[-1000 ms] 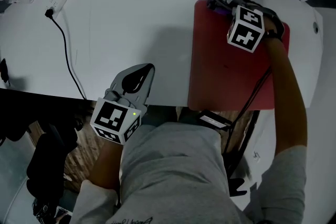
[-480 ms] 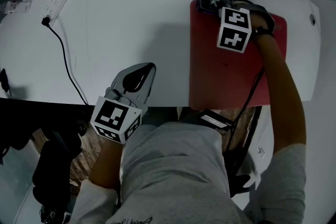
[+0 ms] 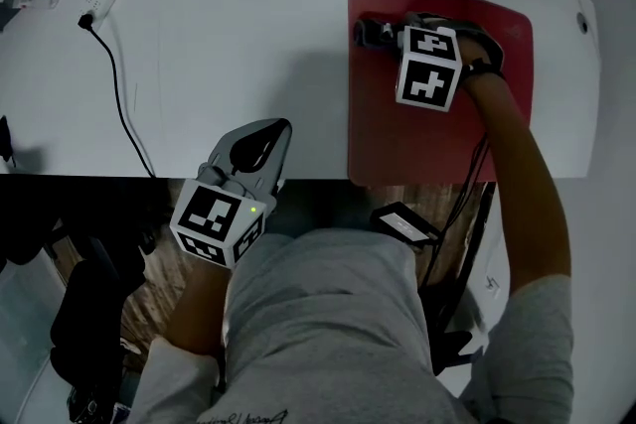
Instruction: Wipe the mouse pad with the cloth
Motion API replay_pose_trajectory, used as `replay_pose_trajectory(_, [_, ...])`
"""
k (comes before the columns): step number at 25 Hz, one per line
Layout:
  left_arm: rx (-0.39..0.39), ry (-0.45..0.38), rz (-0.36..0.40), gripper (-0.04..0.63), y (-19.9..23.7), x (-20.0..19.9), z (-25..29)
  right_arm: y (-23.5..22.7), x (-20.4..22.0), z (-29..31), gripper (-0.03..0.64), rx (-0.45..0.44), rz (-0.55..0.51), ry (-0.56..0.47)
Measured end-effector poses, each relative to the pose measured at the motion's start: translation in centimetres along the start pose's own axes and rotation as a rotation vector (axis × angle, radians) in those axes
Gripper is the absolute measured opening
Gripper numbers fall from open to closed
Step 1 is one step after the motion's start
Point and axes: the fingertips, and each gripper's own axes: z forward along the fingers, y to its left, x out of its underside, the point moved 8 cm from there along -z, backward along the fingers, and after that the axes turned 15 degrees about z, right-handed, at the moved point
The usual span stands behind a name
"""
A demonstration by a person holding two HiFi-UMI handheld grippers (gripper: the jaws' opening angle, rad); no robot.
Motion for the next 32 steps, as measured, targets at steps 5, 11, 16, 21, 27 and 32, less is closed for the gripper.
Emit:
replay_pose_trajectory(5, [0.005, -0.012, -0.002, 0.019, -3.7, 0.4, -1.4, 4.4, 0.9, -0.8, 0.094, -0.089, 0.002, 0.018])
replay_pose_trajectory(11, [0.013, -0.014, -0.015, 0.020, -8.0, 1.9, -2.5, 10.5, 1.9, -1.5, 0.094, -0.151, -0.018, 0.023])
replay_pose_trajectory(16, [0.019, -0.009, -0.015, 0.020, -10.4, 3.1, -3.5, 14.5, 2.4, -2.1, 0.094, -0.221, -0.025, 0.042])
replay_pose_trajectory(21, [0.011, -0.018, -0.008, 0.020, -12.1, 3.2, -4.2, 17.5, 3.1, -2.3, 0.094, -0.298, -0.017, 0.063])
replay_pose_trajectory(27, [0.004, -0.019, -0.010, 0.020, -13.5, 3.9, -4.7, 20.1, 3.5, -2.8, 0.094, -0.394, -0.004, 0.064])
replay_pose_trajectory(32, [0.006, -0.019, -0.010, 0.020, -14.5, 4.3, -5.0, 21.9, 3.6, -2.9, 0.094, -0.429, -0.022, 0.072])
